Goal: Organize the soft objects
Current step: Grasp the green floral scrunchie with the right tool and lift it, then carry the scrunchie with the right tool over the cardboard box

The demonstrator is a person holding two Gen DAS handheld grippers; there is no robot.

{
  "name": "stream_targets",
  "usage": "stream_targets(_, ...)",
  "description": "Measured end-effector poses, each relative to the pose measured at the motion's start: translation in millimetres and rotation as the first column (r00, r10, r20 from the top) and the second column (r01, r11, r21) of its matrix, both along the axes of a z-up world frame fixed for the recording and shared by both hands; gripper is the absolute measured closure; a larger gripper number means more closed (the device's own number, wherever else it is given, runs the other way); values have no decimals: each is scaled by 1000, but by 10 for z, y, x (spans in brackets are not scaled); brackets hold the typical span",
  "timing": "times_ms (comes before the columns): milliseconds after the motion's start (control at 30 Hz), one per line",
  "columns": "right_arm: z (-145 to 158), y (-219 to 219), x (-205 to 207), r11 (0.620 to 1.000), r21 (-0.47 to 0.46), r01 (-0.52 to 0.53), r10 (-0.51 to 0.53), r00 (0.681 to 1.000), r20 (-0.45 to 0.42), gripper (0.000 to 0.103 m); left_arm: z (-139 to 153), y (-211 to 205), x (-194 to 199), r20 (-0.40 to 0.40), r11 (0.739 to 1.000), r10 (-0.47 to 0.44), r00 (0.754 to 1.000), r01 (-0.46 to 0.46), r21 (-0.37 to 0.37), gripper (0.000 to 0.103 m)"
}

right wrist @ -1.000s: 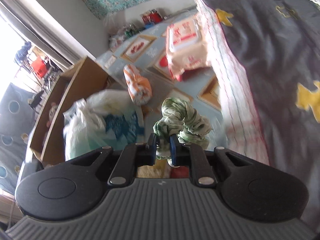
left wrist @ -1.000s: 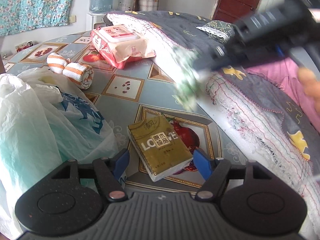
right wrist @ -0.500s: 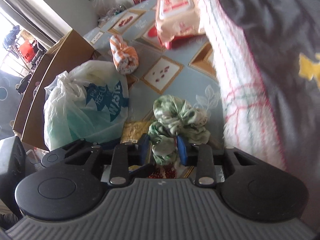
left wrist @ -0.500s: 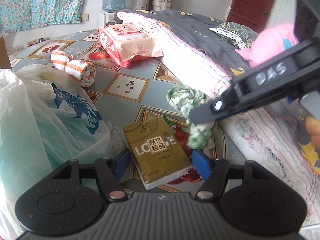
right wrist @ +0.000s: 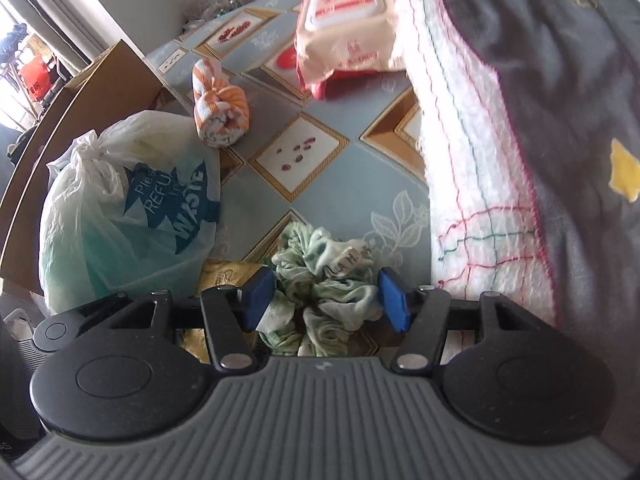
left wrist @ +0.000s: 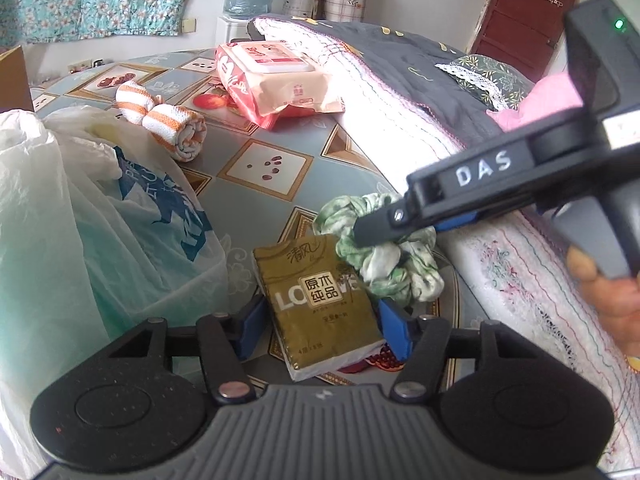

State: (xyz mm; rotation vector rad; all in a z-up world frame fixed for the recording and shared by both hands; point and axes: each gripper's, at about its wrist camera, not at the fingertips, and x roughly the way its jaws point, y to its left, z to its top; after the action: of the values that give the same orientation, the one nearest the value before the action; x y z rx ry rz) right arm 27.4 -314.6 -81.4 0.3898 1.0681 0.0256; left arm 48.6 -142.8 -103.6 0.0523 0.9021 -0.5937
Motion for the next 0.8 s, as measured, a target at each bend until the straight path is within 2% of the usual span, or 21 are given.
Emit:
stream_targets(100,-11,9,-52,1000,18,2,-2,1000,-3,60,-3,39,2,-9,1000,13,1000,-13,-21,43)
stream_targets(167,-38,-10,-91,999,41,18,-17,1000,-17,74,2,62,-2,-17,999,15,1000,-15,-33,43)
stream_targets(233,-46,-36,-139,997,72,38,-37,999,-17,78,11,73,-5,-26,999,12,1000,-13,-43,43)
stream_targets(333,-36,-77,-232,989,129,70,-69,998,-16,82,43,90,-39,-28,998,8,1000,-9,-56,43)
stream_targets(500,70,-98,-433,979,169,113,-116,993,6,84,141,115,-120,-24,996,-6,1000,4,-88,43)
stream_targets(800,553,22,-782,971,201,128,-154,981,119,84,578,274,-322,55,988,-28,998,36,-153,43)
